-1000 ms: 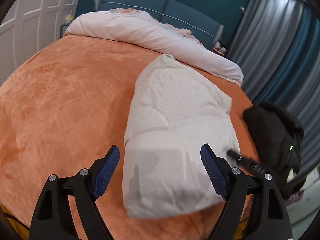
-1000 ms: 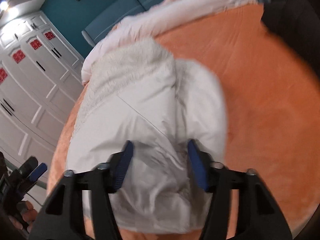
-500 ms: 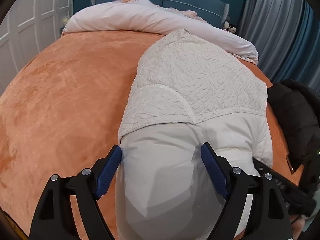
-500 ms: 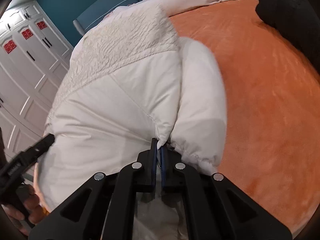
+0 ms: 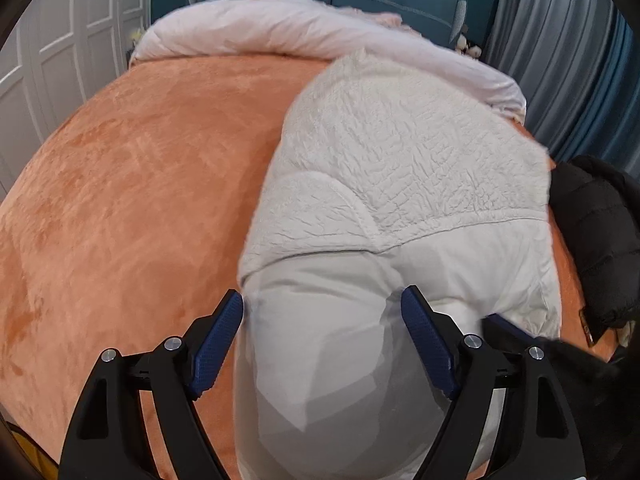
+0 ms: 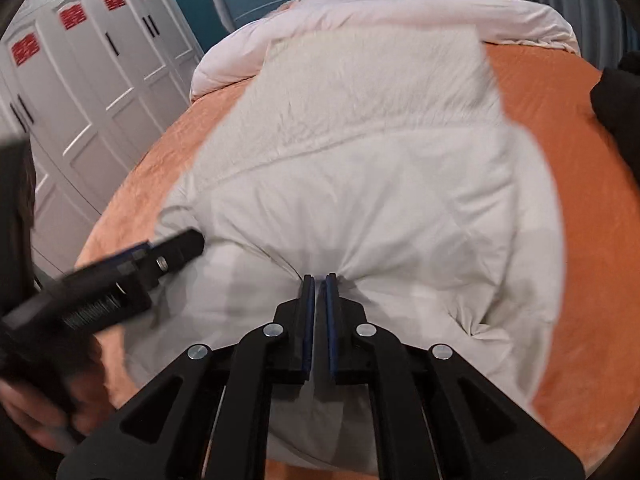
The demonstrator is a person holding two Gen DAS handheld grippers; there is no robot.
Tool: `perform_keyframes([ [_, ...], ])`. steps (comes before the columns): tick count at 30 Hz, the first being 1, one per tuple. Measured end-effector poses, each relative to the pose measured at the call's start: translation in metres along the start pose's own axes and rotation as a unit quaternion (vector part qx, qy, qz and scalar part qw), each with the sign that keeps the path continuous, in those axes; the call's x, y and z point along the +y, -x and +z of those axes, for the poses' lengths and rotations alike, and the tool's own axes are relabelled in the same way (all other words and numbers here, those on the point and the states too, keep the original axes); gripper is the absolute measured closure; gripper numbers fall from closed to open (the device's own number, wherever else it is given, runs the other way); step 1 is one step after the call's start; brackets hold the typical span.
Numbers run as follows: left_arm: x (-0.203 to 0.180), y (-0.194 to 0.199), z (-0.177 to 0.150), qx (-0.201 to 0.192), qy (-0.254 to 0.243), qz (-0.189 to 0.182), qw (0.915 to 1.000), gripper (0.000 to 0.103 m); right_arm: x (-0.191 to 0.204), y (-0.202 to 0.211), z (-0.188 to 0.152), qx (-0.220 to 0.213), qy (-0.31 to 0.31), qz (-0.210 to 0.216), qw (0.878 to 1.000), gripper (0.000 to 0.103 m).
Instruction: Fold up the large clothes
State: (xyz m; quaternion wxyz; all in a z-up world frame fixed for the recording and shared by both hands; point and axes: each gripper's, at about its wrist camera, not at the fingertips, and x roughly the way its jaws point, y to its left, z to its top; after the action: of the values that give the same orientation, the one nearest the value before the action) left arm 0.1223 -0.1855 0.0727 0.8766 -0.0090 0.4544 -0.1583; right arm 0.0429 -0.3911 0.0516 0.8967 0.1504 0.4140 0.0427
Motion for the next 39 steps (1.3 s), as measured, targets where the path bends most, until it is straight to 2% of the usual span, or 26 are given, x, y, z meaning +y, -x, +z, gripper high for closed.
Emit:
perform_keyframes([
  [3, 0.002, -0.002, -0.002, -0.002, 0.0, 0.001, 1.0, 0.023, -0.004, 0.003, 0.004, 0.014, -0.029, 0.004, 0.999, 0.101],
  [4, 0.001, 0.0, -0.001, -0.004, -0.001, 0.0, 1.0, 0.023, 0.0, 0.011, 0.006, 0.012, -0.035, 0.004, 0.999, 0.097],
  [7, 0.001, 0.0, 0.0, -0.003, -0.001, -0.001, 1.0, 0.023, 0.02, 0.04, 0.003, -0.015, -0.009, 0.015, 1.0, 0.097],
  [10, 0.001, -0.001, 0.0, -0.004, 0.001, 0.001, 1.0, 0.023, 0.031, 0.021, -0.01, 0.031, 0.008, 0.02, 0.999, 0.098],
  [12, -0.002, -0.005, -0.003, 0.006, -0.002, 0.01, 0.9999, 0.023, 0.031, 0.001, -0.024, 0.028, 0.02, 0.014, 0.999, 0.1],
  [14, -0.001, -0.006, -0.005, 0.007, -0.006, 0.016, 0.9998, 0.023, 0.03, -0.003, -0.022, 0.031, 0.013, 0.017, 0.999, 0.1],
  [16, 0.004, -0.002, 0.0, 0.012, 0.005, -0.002, 0.9999, 0.026, 0.028, 0.003, -0.017, 0.037, 0.017, 0.017, 0.999, 0.1],
  [18, 0.011, 0.009, 0.012, 0.004, 0.027, -0.022, 0.9994, 0.029, 0.021, 0.026, -0.011, 0.019, 0.016, 0.023, 0.999, 0.099],
  [20, 0.014, 0.021, 0.028, -0.025, 0.034, -0.032, 0.9986, 0.029, 0.012, 0.053, 0.009, -0.027, 0.007, 0.015, 0.999, 0.097],
  [23, 0.006, 0.022, 0.056, -0.044, 0.035, -0.052, 0.9971, 0.029, -0.013, 0.062, 0.044, -0.065, -0.017, -0.01, 0.998, 0.097],
  [25, -0.001, 0.012, 0.068, -0.048, 0.035, -0.063, 0.9963, 0.029, -0.03, 0.052, 0.064, -0.072, -0.027, -0.037, 0.996, 0.097],
  [28, -0.012, -0.017, 0.084, -0.035, 0.024, -0.055, 0.9976, 0.029, -0.054, 0.015, 0.085, -0.047, -0.05, -0.052, 0.996, 0.097],
  [29, -0.014, -0.03, 0.087, -0.026, 0.024, -0.054, 0.9979, 0.028, -0.06, -0.001, 0.085, -0.032, -0.055, -0.048, 0.997, 0.099],
  [32, -0.021, -0.05, 0.089, -0.029, 0.015, -0.036, 0.9988, 0.021, -0.071, -0.031, 0.074, -0.008, -0.055, -0.041, 0.998, 0.102],
  [39, -0.03, -0.075, 0.079, -0.053, 0.0, 0.001, 0.9986, 0.014, -0.08, -0.055, 0.054, -0.027, -0.079, -0.015, 0.996, 0.103],
])
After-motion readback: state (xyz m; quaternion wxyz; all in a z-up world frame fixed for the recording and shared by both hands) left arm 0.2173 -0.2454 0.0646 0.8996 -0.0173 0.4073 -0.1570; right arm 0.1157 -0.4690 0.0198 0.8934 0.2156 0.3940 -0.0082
